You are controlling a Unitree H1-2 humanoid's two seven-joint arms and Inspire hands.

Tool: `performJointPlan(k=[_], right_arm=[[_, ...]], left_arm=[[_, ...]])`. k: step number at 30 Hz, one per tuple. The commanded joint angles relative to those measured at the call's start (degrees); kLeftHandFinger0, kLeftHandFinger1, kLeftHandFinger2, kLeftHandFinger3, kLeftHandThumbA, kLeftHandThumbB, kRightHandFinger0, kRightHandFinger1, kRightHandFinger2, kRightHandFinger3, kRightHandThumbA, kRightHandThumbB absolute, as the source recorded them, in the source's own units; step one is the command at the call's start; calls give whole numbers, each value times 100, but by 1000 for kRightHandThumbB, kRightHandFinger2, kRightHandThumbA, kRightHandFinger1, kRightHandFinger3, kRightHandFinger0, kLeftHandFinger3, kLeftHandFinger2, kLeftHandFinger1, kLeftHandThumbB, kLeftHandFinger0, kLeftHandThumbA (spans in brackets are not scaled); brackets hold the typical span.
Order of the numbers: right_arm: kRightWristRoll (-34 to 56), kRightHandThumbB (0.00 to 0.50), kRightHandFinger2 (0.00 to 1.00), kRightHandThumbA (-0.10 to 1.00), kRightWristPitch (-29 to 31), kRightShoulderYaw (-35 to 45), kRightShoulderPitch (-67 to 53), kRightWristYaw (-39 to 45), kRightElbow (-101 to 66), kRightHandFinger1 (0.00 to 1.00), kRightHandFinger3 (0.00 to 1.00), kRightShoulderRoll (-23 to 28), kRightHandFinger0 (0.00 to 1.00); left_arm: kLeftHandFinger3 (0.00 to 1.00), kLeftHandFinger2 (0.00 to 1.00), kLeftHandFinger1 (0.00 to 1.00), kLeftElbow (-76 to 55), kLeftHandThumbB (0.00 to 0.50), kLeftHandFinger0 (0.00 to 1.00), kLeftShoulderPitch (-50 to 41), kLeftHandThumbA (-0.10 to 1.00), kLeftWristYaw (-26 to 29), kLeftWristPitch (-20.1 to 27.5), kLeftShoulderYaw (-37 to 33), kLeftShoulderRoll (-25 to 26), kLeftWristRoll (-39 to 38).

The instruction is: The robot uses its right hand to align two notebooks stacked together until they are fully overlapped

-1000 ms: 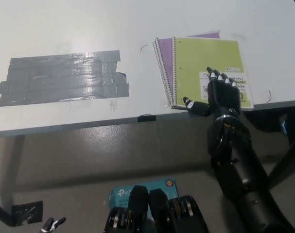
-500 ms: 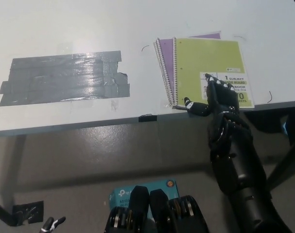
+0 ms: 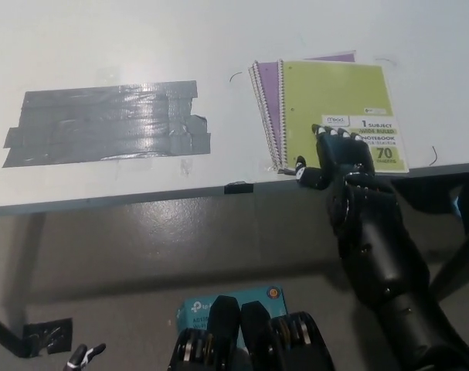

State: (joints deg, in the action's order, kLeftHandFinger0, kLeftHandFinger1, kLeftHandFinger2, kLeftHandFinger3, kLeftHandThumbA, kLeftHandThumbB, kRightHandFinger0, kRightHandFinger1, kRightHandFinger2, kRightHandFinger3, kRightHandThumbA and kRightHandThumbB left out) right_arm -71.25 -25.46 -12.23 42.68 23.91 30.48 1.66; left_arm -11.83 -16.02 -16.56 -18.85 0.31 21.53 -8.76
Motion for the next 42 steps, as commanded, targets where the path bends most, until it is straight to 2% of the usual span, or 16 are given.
performJointPlan(k=[1,4,10,13,14,19,22,25,29,31,34,37,39,41,42], right_arm=[[-48,452,1000,1000,-147,-308,-408,868,72,1000,1000,438,1000],[138,452,1000,1000,-147,-524,-346,752,48,1000,1000,571,1000],[426,460,1000,1000,-110,-932,-194,639,119,1000,1000,814,1000],[604,464,1000,1000,-72,-1002,-174,532,210,1000,1000,827,1000],[623,483,1000,1000,-44,-1037,-192,515,199,1000,1000,839,1000],[774,486,1000,1000,69,-1188,-280,462,107,1000,1000,907,1000],[837,475,1000,1000,78,-1273,-282,402,94,1000,1000,901,1000],[907,491,1000,1000,147,-1360,-242,307,112,1000,1000,895,1000],[942,465,1000,1000,279,-1483,-171,238,116,1000,1000,897,1000],[966,445,1000,1000,313,-1535,-122,208,128,1000,1000,879,1000],[975,453,1000,1000,344,-1664,12,189,208,1000,1000,827,1000],[1018,482,1000,1000,393,-1767,124,159,267,1000,1000,782,1000],[1038,486,1000,1000,361,-1798,154,136,272,1000,1000,758,1000],[1058,468,1000,1000,341,-1826,222,59,330,1000,1000,680,1000],[1039,473,1000,1000,345,-1871,243,89,338,1000,1000,685,1000]], left_arm=[[1000,528,511,-136,500,377,-39,1000,-104,316,-48,165,149],[1000,538,536,-171,500,423,-51,1000,-120,212,-22,160,90],[1000,540,528,-196,500,435,-57,1000,-114,155,-34,178,117],[1000,545,549,-169,500,474,-51,1000,-133,187,-17,188,83],[1000,548,558,-170,500,475,-52,1000,-129,203,-25,194,105],[1000,581,558,-194,500,452,-13,1000,-150,199,-55,216,131],[1000,548,546,-162,500,427,1,1000,-147,201,-35,194,98],[1000,536,554,-164,500,453,7,1000,-146,218,-31,192,98],[1000,531,549,-162,500,450,28,1000,-158,208,-45,194,103],[1000,511,516,-167,500,424,33,1000,-156,208,-43,193,119],[1000,516,498,-154,500,373,34,1000,-161,222,-28,184,114],[1000,520,521,-154,500,403,45,1000,-164,175,-23,182,104],[1000,514,509,-160,500,403,41,1000,-157,175,-25,184,130],[1000,537,536,-163,500,446,30,1000,-168,197,-16,185,116],[1000,544,522,-152,500,415,33,1000,-160,188,-38,166,135]])
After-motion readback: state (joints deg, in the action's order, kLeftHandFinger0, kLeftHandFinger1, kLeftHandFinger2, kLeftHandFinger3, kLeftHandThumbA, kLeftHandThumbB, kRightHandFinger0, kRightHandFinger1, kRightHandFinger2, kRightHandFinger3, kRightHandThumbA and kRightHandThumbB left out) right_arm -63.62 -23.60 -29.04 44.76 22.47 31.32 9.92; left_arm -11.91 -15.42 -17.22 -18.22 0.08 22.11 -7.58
